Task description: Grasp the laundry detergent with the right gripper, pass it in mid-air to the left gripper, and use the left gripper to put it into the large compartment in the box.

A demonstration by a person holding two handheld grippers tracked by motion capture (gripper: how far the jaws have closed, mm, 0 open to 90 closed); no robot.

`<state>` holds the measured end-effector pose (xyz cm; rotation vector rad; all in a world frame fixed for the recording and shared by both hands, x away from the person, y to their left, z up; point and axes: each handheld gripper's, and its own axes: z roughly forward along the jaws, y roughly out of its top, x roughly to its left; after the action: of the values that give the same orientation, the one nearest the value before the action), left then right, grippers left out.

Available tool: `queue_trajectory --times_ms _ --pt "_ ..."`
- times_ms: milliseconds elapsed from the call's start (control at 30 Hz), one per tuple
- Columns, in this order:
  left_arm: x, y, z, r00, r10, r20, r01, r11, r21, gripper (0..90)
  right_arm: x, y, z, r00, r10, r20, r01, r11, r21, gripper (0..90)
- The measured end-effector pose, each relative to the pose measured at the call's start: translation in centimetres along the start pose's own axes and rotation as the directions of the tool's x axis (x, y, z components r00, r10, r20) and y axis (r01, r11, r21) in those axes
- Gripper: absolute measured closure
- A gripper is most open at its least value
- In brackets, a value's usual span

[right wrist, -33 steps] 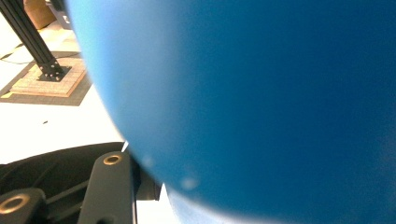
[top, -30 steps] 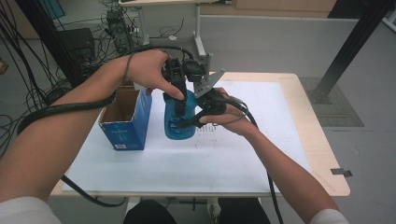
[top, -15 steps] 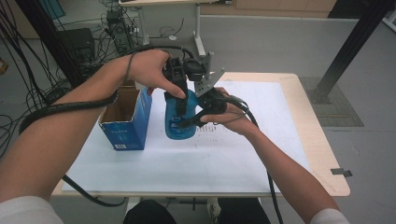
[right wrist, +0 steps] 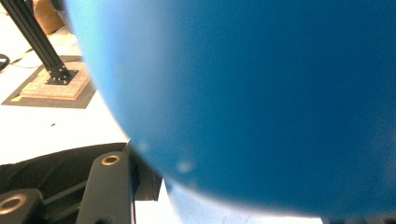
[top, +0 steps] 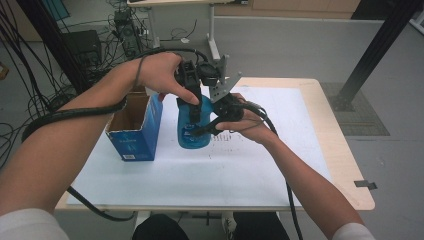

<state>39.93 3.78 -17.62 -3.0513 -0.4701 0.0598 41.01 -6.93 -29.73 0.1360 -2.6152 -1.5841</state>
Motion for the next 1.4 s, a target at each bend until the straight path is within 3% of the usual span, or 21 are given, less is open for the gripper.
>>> queue_trajectory --times_ms 867,1000,1133,1167,1267,1400 --pt "0.3 -0.3 0.1 0.9998 -0.016 0.010 0.016 0.9998 -0.012 37.6 -0.1 -0.2 0.1 0.9999 0.013 0.000 -0.013 1.000 -0.008 41.0" --pt "0.5 -0.3 0.0 0.9997 -0.021 0.015 0.022 0.9995 -0.021 37.6 -0.1 -0.2 0.2 0.9997 0.023 -0.001 -0.023 1.000 -0.010 38.3" --pt "0.8 -0.6 -0.2 0.9991 -0.039 0.019 0.040 0.9986 -0.035 37.6 0.0 -0.4 0.0 0.9990 0.045 0.005 -0.045 0.999 0.007 29.3" --pt "0.9 -0.8 -0.3 0.9982 -0.056 0.019 0.057 0.9973 -0.046 37.6 0.0 -0.6 -0.3 0.9982 0.059 0.010 -0.059 0.998 0.009 24.1" --pt "1.1 -0.9 -0.5 0.9973 -0.072 0.017 0.072 0.9963 -0.046 37.6 -0.1 -0.8 -0.7 0.9967 0.079 0.014 -0.079 0.997 0.002 20.6" --pt "1.7 -1.1 -0.7 0.9935 -0.112 0.023 0.113 0.9929 -0.038 37.6 -0.2 -1.2 -1.5 0.9944 0.097 0.042 -0.099 0.994 0.045 17.5"
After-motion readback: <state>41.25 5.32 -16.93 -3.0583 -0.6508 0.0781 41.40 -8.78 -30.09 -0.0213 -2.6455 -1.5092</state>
